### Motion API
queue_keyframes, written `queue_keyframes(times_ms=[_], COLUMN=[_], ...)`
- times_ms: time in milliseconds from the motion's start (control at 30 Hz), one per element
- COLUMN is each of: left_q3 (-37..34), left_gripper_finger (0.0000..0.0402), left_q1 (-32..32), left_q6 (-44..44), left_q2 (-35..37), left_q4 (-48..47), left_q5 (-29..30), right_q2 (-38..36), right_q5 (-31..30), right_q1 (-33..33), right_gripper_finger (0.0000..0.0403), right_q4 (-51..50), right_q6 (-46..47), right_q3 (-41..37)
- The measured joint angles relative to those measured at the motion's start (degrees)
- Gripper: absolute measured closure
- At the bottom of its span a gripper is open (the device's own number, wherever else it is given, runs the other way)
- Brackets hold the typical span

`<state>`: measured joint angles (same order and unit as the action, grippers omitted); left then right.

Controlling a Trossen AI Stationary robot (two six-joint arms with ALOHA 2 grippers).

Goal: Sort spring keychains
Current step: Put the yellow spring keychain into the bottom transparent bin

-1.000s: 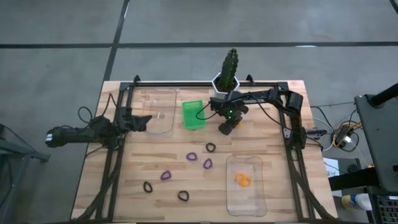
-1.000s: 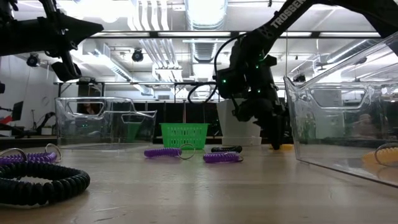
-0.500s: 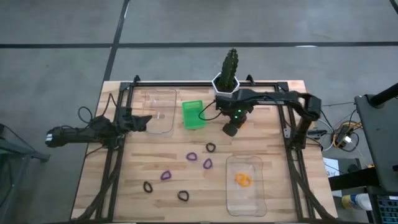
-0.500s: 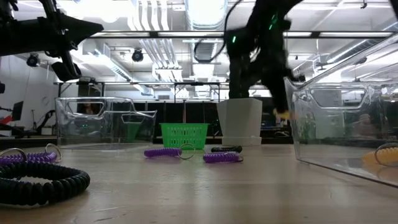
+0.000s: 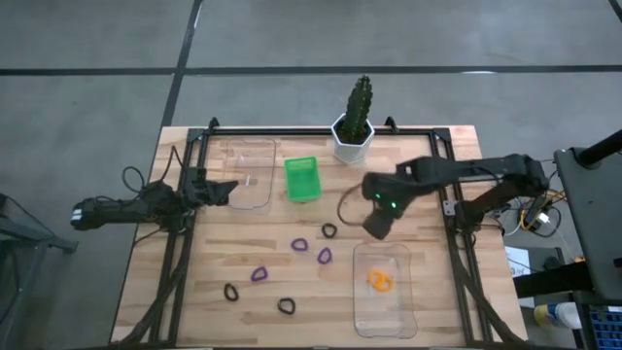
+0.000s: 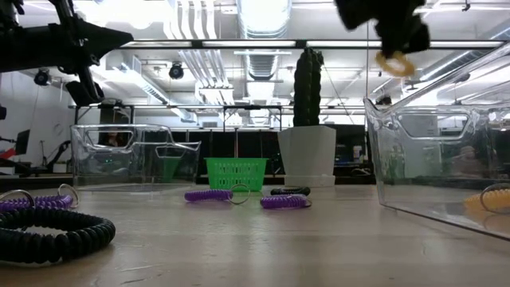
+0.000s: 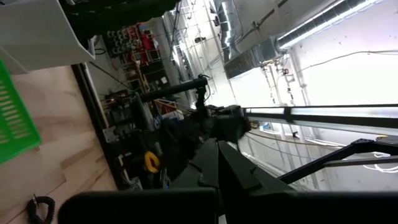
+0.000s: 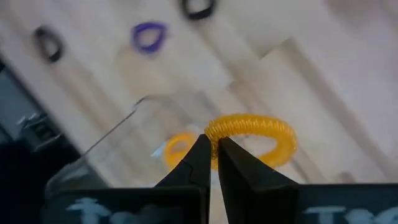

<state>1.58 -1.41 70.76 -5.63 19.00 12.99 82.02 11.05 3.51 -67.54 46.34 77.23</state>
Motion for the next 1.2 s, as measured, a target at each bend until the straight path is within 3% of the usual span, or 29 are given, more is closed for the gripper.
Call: queue_keyframes(times_ms=[267, 600, 967, 1200], left_q3=[0.0, 0.0, 0.0, 0.0], left_gripper_finger=[0.0400, 0.0400, 0.0400, 0.0400], left_q1=[0.0, 0.0, 0.0, 0.0], left_q6=[0.0, 1.2, 1.3, 1.4], left_q2=[0.0, 0.0, 0.0, 0.0], left_q4=[-0.2, -0.2, -0.2, -0.2], left_q5=[0.0, 0.0, 0.0, 0.0], right_q2=[-0.1, 9.7, 24.0, 27.5], right_q5=[0.0, 2.8, 7.8, 9.1], right_q1=[12.4, 22.8, 24.8, 24.7], right_gripper_finger=[0.0390, 0.0390, 0.0390, 0.0390], right_q4=[5.3, 7.0, 6.8, 6.6], right_q6=[-0.3, 0.2, -4.5, -3.1], right_q3=[-0.4, -1.2, -1.2, -1.1])
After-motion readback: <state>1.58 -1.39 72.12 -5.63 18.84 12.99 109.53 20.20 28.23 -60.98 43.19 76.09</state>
